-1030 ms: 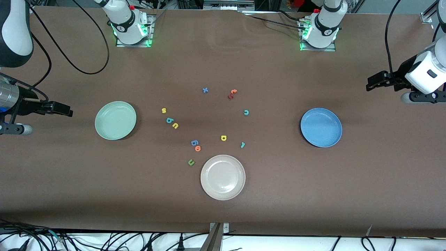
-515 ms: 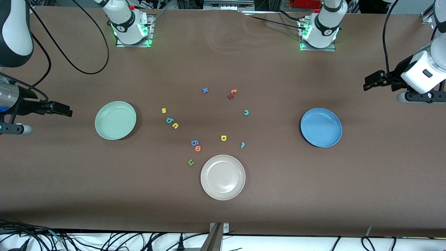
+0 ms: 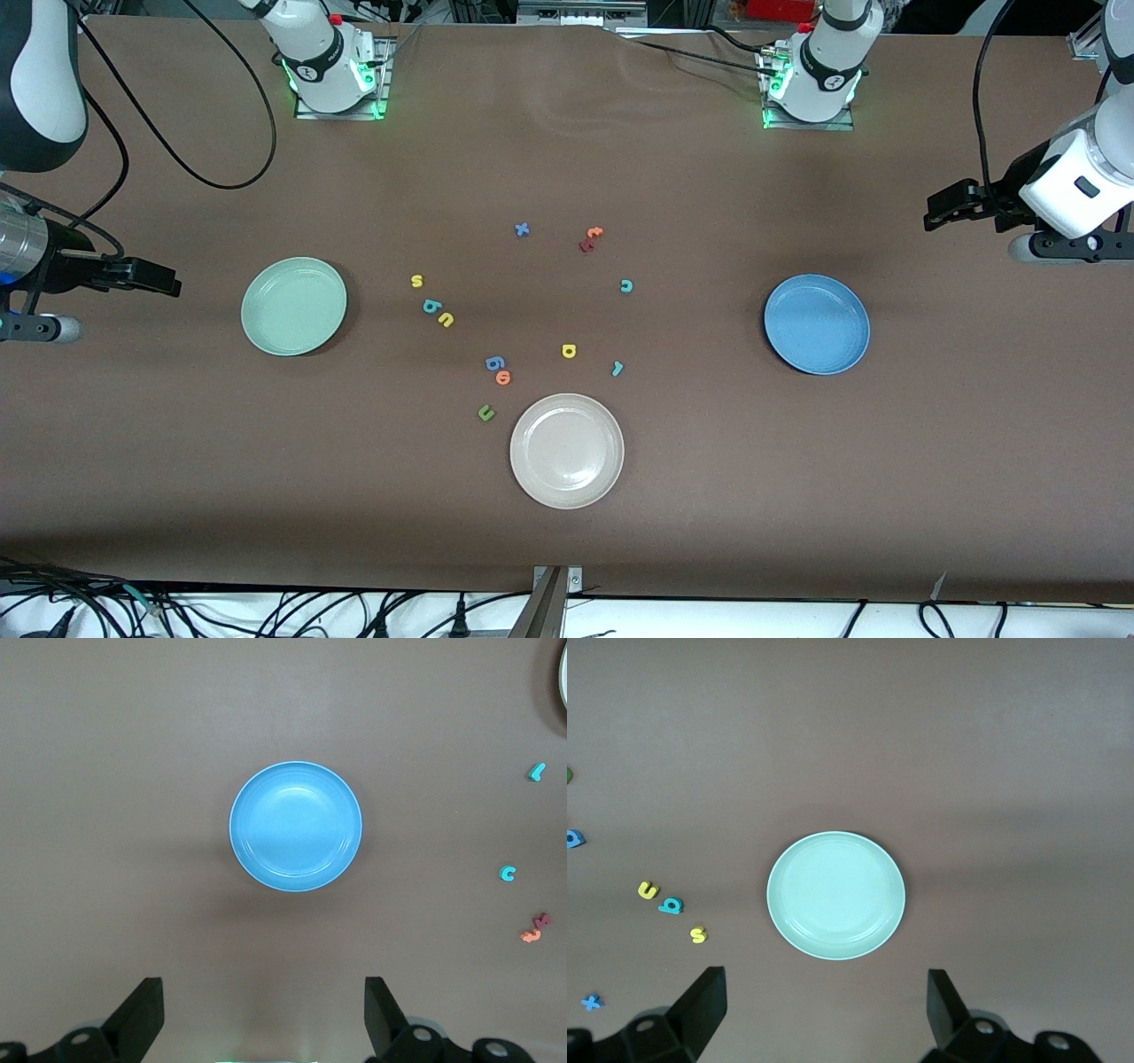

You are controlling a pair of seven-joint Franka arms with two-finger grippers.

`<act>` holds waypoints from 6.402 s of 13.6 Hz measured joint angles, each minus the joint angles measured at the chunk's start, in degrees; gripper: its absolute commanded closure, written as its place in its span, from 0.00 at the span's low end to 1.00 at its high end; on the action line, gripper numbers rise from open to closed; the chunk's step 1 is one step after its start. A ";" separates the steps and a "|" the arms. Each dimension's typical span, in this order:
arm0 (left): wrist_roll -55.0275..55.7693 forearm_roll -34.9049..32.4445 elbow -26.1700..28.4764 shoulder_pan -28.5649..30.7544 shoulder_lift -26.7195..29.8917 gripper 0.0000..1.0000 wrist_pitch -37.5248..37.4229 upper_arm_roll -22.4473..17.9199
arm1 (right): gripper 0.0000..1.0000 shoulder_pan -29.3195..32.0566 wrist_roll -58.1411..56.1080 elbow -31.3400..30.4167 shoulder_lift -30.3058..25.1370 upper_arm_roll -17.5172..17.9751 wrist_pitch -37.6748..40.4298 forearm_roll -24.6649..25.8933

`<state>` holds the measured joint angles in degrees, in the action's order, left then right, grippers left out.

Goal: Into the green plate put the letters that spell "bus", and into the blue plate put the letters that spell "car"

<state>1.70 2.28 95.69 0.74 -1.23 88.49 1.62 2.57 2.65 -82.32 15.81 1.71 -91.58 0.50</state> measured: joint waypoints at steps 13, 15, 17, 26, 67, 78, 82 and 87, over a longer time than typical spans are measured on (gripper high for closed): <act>0.00 0.00 0.00 0.02 -1.76 0.00 0.90 -0.04 | 0.01 -14.90 16.92 -1.64 3.61 0.74 -2.48 -0.02; 0.00 0.00 0.00 0.02 -2.09 0.00 1.24 -0.04 | 0.01 -18.07 20.42 -4.81 4.98 0.79 -6.74 -0.02; 0.00 0.00 0.00 0.02 -2.37 0.00 1.51 -0.04 | 0.01 -20.57 22.67 -10.20 5.78 1.23 -12.46 -0.02; 0.00 0.00 0.00 0.00 -2.51 0.00 1.54 0.09 | 0.01 -21.32 23.42 -33.11 6.24 4.40 -32.64 -0.32; 11.97 0.03 -11.64 -17.90 -30.29 0.00 17.76 5.16 | 0.98 -20.60 10.84 -31.51 1.15 -9.90 -27.82 -0.79; 24.02 0.02 -7.34 -26.51 -37.58 0.00 35.35 5.26 | 0.96 -12.81 -9.85 -31.71 13.20 -15.36 -35.97 -0.81; 24.64 -0.07 -5.84 -27.83 -37.62 0.00 36.24 5.24 | 0.01 -12.45 -10.44 -31.70 13.98 -15.27 -35.98 -0.81; 26.23 -0.14 -1.87 -29.93 -37.56 0.00 40.29 5.23 | 0.01 -12.49 -10.44 -31.17 13.46 -15.12 -35.95 -0.87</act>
<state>27.93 2.14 93.81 -29.19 -38.78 128.78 6.85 -9.92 -7.79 -113.49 29.27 -13.41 -127.53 -0.38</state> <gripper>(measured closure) 0.000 0.225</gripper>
